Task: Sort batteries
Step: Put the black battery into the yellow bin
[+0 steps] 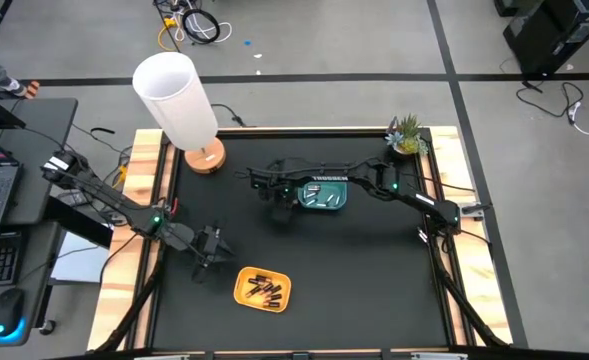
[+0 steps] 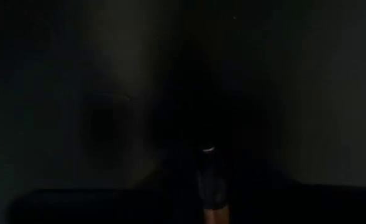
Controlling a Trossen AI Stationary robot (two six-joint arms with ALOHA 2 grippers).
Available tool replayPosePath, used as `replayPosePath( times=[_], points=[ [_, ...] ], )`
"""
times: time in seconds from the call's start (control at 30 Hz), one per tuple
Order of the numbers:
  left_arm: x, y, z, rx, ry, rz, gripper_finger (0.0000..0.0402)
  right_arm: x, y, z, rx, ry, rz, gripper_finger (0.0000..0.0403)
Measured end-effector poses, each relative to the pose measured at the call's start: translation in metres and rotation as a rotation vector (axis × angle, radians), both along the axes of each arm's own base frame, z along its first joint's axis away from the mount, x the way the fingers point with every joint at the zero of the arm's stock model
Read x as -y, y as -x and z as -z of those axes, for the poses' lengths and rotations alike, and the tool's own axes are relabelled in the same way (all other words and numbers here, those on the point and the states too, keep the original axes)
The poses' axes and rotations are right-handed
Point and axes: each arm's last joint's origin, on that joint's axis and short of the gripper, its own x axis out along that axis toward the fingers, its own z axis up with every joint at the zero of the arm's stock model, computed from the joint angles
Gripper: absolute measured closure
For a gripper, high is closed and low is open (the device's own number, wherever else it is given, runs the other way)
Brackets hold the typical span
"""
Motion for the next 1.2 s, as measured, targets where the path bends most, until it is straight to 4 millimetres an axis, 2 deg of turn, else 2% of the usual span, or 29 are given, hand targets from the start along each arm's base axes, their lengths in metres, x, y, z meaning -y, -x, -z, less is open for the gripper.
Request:
replayPosePath(
  times=[0.07,0.1,0.27,0.37,0.47,0.53,0.67,0.83,1.0,1.1,1.2],
  points=[
    [0.000,0.000,0.000,-0.003,-0.002,-0.001,0.0332,-0.001,-0.001,0.000,0.004,0.004,-0.020,0.0377],
    [0.000,0.000,0.000,-0.004,-0.003,-0.001,0.0332,-0.001,-0.001,0.000,0.011,0.007,-0.029,0.0381],
    [0.000,0.000,0.000,-0.018,-0.012,-0.001,0.0332,-0.003,-0.003,-0.001,0.025,0.010,-0.041,0.0381],
    [0.000,0.000,-0.001,-0.014,-0.010,-0.001,0.0332,-0.009,-0.007,-0.009,0.056,0.017,-0.077,0.0381],
    [0.000,0.000,-0.001,-0.015,-0.011,0.000,0.0332,-0.015,-0.011,-0.035,0.131,0.030,-0.098,0.0381],
    [0.000,0.000,-0.001,-0.015,-0.011,-0.001,0.0332,-0.019,-0.007,-0.065,0.186,0.041,-0.104,0.0381],
    [0.000,0.000,0.000,-0.026,0.005,-0.009,0.0332,-0.028,0.015,-0.112,0.169,0.182,-0.066,0.0381],
    [0.000,0.000,0.000,-0.030,0.006,-0.013,0.0332,-0.040,0.043,-0.146,0.110,0.286,-0.003,0.0381],
    [-0.001,0.000,0.000,-0.030,0.018,-0.046,0.0332,-0.050,0.061,-0.154,0.135,0.289,0.023,0.0381],
    [-0.001,0.000,0.000,-0.034,0.034,-0.071,0.0332,-0.069,0.072,-0.156,0.244,0.211,0.008,0.0381],
    [-0.002,0.000,0.001,-0.035,0.022,-0.099,0.0332,-0.091,0.079,-0.146,0.412,0.066,-0.041,0.0381]
  ],
)
